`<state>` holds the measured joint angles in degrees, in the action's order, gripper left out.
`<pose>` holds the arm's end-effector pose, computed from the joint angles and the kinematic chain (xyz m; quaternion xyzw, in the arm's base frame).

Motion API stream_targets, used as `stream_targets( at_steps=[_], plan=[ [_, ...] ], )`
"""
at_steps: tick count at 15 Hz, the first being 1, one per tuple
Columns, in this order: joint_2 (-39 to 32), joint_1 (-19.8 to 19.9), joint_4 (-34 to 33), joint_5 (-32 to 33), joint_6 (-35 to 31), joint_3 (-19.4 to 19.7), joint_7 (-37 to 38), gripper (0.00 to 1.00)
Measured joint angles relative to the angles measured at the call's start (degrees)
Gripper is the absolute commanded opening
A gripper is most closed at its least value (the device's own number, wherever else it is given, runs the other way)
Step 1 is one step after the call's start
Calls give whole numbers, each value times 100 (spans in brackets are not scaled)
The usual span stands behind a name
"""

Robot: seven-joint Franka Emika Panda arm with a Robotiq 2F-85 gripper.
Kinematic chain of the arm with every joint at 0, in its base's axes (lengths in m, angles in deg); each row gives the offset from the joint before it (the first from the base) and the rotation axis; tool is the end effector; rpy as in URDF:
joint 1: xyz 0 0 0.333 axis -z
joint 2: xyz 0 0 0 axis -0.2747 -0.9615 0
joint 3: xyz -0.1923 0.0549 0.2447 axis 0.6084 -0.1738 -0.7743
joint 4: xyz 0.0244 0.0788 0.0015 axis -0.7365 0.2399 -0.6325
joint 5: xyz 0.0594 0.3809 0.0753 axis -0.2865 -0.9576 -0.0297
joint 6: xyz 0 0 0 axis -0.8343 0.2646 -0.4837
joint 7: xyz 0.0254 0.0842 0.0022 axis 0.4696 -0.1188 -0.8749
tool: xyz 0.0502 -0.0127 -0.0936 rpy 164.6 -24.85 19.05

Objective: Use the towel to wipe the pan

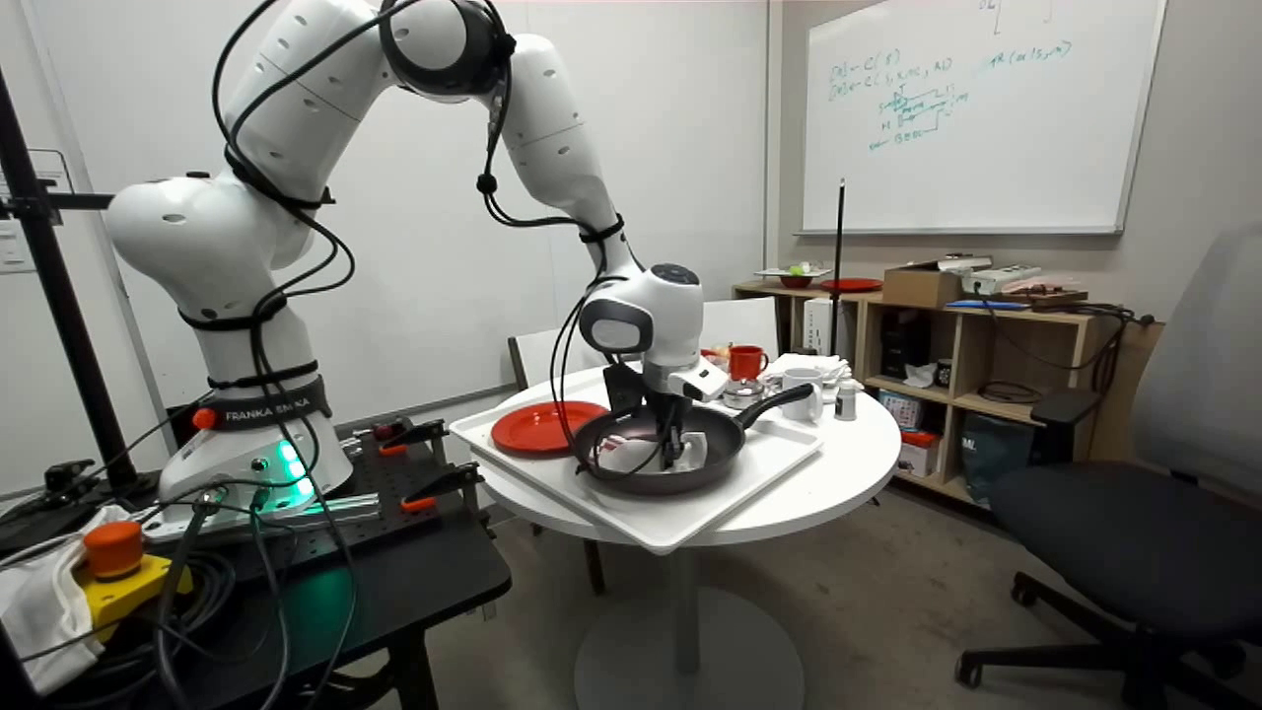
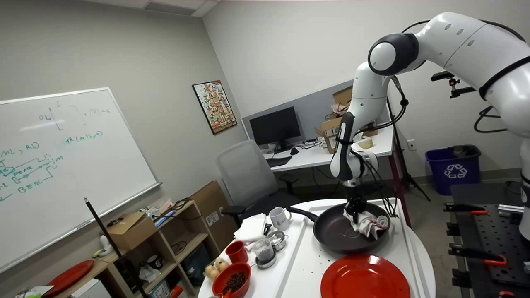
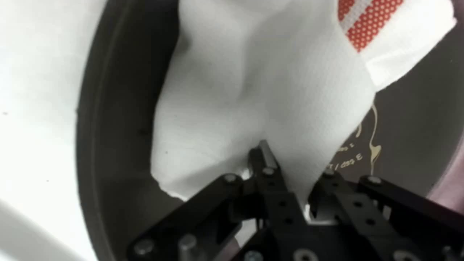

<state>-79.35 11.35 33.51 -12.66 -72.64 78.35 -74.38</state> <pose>0.5162 -0.1742 0.0741 -0.9708 0.2099 -0.0266 0.1127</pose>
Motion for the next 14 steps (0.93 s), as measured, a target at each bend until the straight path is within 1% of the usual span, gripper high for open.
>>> stream_targets(
  at_steps=[3,6,10,14],
  plan=[
    [30,93,107,-5,-338,52,290,4],
    [119,135,315,-5,-902,90,581,4],
    [225,77,688,74,-2017,64,915,4],
    [242,-235,976,423,-3155,206,1415,4]
  ],
)
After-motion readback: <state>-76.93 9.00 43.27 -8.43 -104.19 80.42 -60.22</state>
